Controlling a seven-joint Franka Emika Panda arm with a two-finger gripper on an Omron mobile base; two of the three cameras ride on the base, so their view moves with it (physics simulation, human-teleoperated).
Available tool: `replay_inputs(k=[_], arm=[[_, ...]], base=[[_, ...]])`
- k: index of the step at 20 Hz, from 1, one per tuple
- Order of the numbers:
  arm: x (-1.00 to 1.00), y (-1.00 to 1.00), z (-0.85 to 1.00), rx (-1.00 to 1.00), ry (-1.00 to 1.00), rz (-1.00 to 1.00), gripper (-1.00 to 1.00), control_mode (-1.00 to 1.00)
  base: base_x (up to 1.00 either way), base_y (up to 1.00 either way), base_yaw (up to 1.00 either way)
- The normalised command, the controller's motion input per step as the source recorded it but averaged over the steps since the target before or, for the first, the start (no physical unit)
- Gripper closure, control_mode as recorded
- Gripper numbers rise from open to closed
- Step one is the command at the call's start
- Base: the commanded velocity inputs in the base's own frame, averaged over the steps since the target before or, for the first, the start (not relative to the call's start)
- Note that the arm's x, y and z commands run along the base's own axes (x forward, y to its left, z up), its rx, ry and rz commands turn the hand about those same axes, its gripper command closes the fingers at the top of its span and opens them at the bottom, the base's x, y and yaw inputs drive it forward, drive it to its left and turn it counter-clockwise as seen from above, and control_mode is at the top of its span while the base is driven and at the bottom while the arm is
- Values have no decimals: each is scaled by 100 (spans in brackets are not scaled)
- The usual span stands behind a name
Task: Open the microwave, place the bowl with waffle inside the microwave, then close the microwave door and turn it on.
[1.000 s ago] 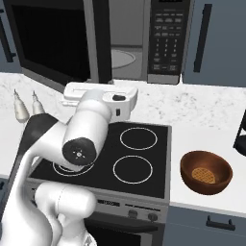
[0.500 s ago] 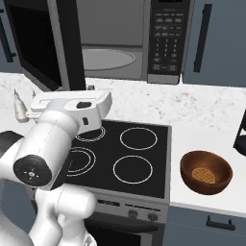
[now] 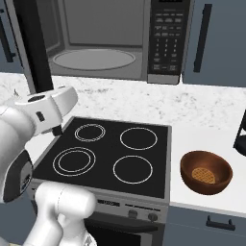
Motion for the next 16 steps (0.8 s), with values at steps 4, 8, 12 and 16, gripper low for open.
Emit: replay_inputs(k=[4, 8, 12, 16], arm=[[-48, 13, 10, -3, -14, 3, -100, -100], [-86, 2, 1, -1, -13, 10, -100, -100], [-100, 12, 0, -5, -17, 12, -100, -100], [-69, 72, -4, -11, -4, 6, -100, -100]], base=[[0, 0, 0], [0, 0, 0], [0, 0, 0], [0, 0, 0]])
